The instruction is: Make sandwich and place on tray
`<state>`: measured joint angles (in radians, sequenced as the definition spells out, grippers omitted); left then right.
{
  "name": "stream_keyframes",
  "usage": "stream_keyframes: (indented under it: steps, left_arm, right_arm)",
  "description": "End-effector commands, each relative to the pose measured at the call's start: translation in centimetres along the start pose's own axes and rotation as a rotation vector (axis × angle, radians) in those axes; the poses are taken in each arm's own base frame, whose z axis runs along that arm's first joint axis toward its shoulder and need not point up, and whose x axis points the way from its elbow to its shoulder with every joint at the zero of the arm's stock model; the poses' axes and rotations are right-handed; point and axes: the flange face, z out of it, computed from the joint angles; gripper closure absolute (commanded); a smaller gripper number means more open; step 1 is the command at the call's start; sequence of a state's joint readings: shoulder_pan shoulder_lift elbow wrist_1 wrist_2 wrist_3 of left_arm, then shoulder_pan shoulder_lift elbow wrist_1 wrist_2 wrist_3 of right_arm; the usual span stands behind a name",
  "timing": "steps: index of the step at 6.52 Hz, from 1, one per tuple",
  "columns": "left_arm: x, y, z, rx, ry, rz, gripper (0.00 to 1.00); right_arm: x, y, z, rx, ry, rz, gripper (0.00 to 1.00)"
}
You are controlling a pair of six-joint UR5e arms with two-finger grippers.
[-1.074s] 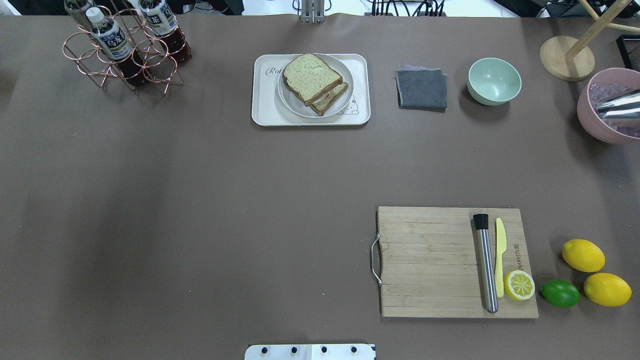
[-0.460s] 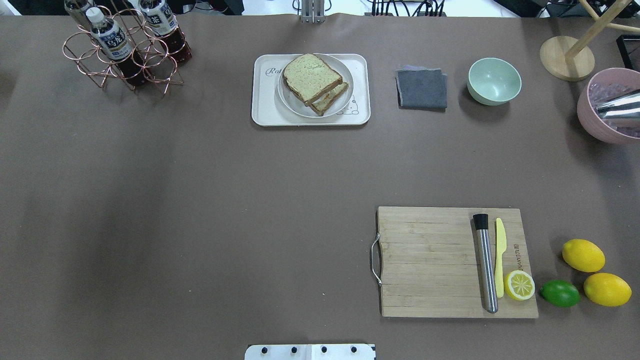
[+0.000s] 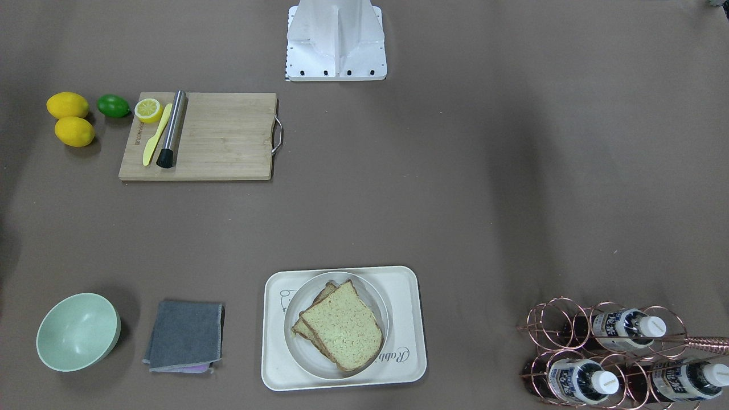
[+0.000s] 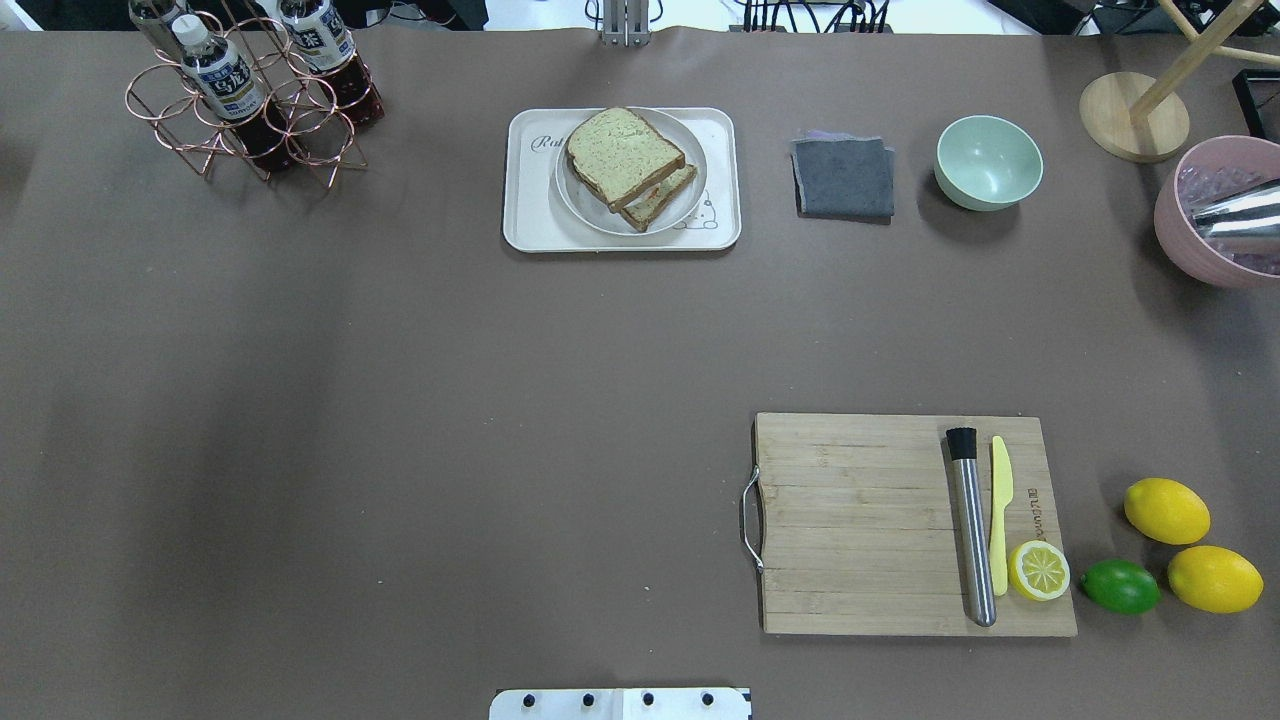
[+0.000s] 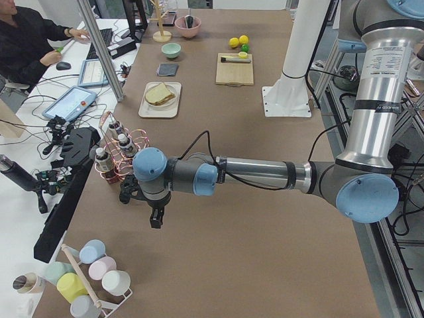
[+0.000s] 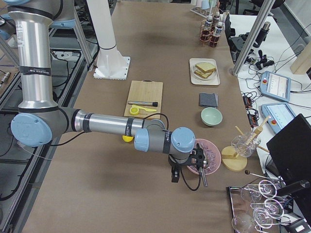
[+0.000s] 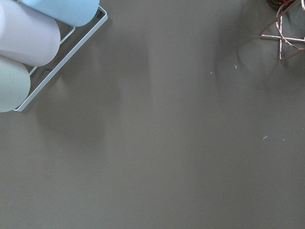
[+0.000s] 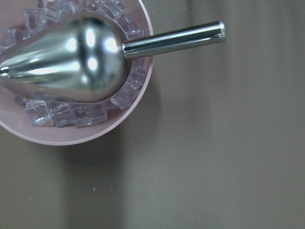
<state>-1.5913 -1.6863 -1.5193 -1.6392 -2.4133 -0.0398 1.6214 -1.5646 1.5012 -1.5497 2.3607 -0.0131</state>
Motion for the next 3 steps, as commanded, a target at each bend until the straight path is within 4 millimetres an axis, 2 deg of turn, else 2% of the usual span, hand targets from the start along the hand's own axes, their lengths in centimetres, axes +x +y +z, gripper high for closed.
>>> stream_keyframes:
  steps: [1, 3]
  left_arm:
    - [-0.07, -0.09, 0.11, -0.002, 0.000, -0.001, 0.02]
    - [0.15, -0.39, -0.08, 0.001, 0.000, 0.002, 0.02]
  right_arm:
    - [-0.02, 0.00, -0.02, 0.001, 0.000, 0.002, 0.00]
    - [-0.02, 0.00, -0.02, 0.001, 0.000, 0.002, 0.00]
